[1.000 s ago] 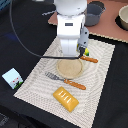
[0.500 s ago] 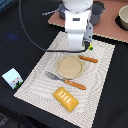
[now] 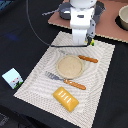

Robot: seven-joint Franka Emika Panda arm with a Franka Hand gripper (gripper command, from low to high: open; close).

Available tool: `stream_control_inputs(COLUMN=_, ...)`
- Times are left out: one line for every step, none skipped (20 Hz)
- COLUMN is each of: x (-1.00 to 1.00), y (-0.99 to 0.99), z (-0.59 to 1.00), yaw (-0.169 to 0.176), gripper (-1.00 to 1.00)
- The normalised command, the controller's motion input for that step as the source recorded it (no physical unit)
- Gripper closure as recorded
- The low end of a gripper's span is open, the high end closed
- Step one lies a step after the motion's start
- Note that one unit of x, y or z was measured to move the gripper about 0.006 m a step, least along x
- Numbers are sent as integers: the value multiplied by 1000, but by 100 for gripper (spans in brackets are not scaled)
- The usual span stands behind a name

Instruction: Interact with the objects in diverse but meaningful ways.

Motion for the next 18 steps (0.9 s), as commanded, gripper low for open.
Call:
stream_control_inputs(x=-423, y=357, z=-331, yaw=-12, gripper=100)
stream_control_inputs(x=-403, y=314, z=-309, yaw=-16, gripper=100)
stream_control_inputs(x=-289, y=246, z=-246, yaw=-11, gripper=100)
stream_control_inputs(x=-111, y=174, z=-154, yaw=0, gripper=100)
stream_control_inputs(x=-9, y=123, z=-111, yaw=0, gripper=-100)
stream_control_inputs(x=0, y=43, z=-9, yaw=0, gripper=-100)
stream_control_inputs(x=9, y=0, z=0, yaw=0, gripper=-100)
stream_control_inputs(x=0, y=-9, z=0, yaw=0, gripper=-100)
stream_control_inputs(x=-37, y=0, z=194, yaw=0, gripper=-100)
stream_control_inputs(x=-149, y=0, z=357, yaw=-11, gripper=-100)
stream_control_inputs(x=-246, y=14, z=540, yaw=-21, gripper=-100)
stream_control_inputs(x=-309, y=26, z=671, yaw=-23, gripper=-100)
stream_control_inputs(x=-371, y=23, z=783, yaw=-25, gripper=-100)
stream_control_inputs(x=-386, y=54, z=831, yaw=-35, gripper=-100)
stream_control_inputs(x=-414, y=43, z=900, yaw=-39, gripper=-100)
stream_control_inputs(x=-466, y=29, z=977, yaw=-45, gripper=-100)
stream_control_inputs(x=-591, y=0, z=963, yaw=-68, gripper=-100)
stream_control_inputs(x=-683, y=-243, z=889, yaw=-79, gripper=-100)
